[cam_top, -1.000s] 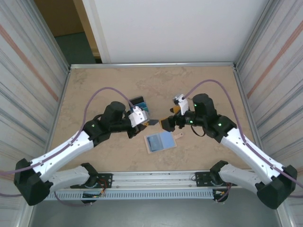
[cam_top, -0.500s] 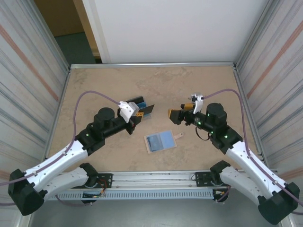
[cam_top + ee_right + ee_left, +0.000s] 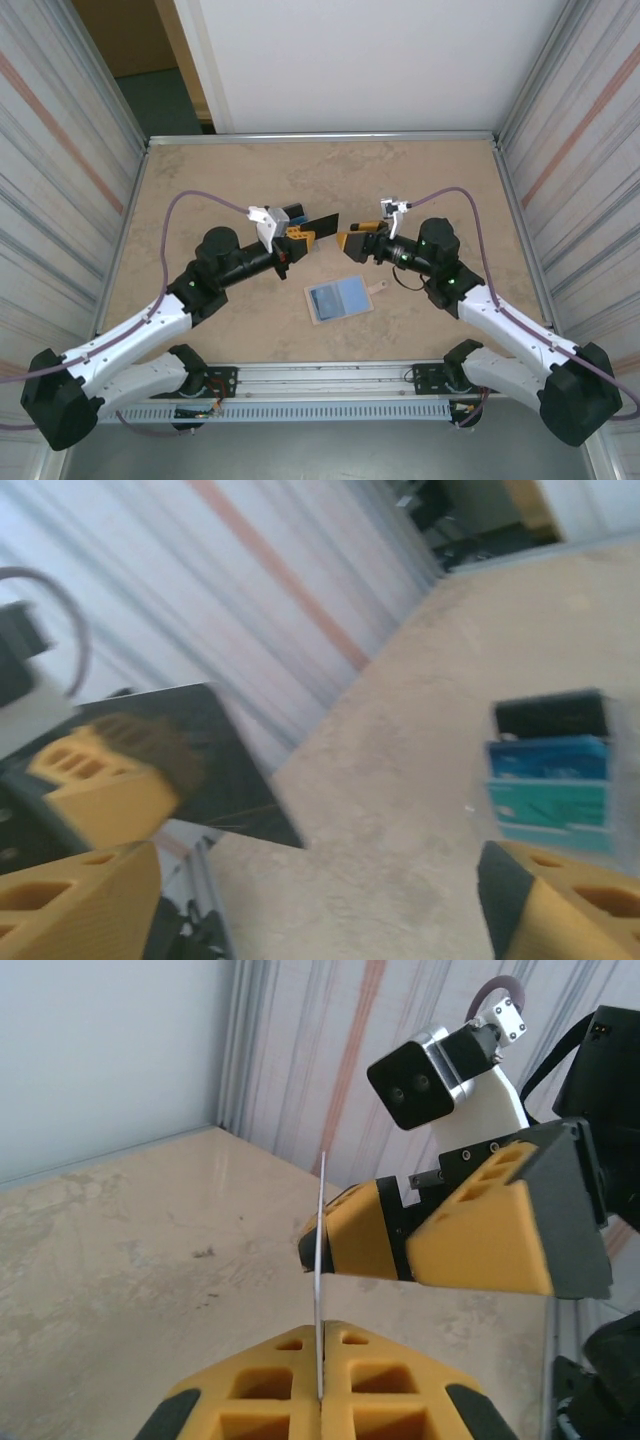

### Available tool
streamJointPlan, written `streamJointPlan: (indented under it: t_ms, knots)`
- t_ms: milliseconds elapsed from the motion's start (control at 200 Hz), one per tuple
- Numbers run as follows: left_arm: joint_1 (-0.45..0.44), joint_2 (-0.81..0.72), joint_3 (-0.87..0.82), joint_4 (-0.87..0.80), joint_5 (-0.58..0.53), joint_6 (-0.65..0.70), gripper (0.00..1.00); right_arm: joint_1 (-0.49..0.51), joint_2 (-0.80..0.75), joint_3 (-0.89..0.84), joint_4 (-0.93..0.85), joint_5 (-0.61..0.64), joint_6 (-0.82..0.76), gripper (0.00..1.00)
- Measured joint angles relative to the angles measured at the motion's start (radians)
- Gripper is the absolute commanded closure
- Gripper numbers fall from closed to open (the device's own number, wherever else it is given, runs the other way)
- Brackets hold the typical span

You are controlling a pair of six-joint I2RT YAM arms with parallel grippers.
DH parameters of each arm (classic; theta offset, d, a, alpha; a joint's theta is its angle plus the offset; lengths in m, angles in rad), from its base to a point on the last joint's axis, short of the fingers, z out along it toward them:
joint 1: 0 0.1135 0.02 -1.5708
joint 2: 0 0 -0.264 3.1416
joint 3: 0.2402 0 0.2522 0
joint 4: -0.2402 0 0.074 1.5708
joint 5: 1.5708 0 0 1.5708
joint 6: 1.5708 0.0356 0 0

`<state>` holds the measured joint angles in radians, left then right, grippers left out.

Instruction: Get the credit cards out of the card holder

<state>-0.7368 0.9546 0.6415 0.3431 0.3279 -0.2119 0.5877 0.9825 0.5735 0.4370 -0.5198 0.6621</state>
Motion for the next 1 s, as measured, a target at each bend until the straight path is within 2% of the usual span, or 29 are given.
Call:
streamJointPlan:
  t_ms: [105,526,606,661,722,832,947,1002]
  knots:
    - [0.010,0.004,0.000,0.031,0.048,-0.029,1.00,0.031,0.019,0.004,0.062,-0.043,-0.013,0.38]
    - [0.011,0.042,0.000,0.078,0.188,-0.074,1.00,0.041,0.050,0.006,0.135,-0.110,-0.022,0.66]
    - [0.011,0.042,0.000,0.079,0.195,-0.076,1.00,0.041,0.047,0.006,0.138,-0.116,-0.031,0.75]
    - [0.013,0.042,0.000,0.078,0.197,-0.077,1.00,0.041,0.042,0.006,0.138,-0.126,-0.047,0.86]
    - [0.016,0.042,0.000,0.078,0.198,-0.079,0.95,0.041,0.034,0.007,0.137,-0.142,-0.050,1.00]
    - [0.024,0.042,0.000,0.080,0.204,-0.079,0.79,0.042,0.029,0.022,0.115,-0.160,-0.074,1.00]
    - [0.037,0.041,0.002,0.055,0.212,-0.073,0.57,0.043,0.003,0.033,0.065,-0.159,-0.098,1.00]
    - [0.042,0.036,0.012,0.013,0.216,-0.048,0.50,0.043,-0.013,0.040,0.034,-0.154,-0.118,1.00]
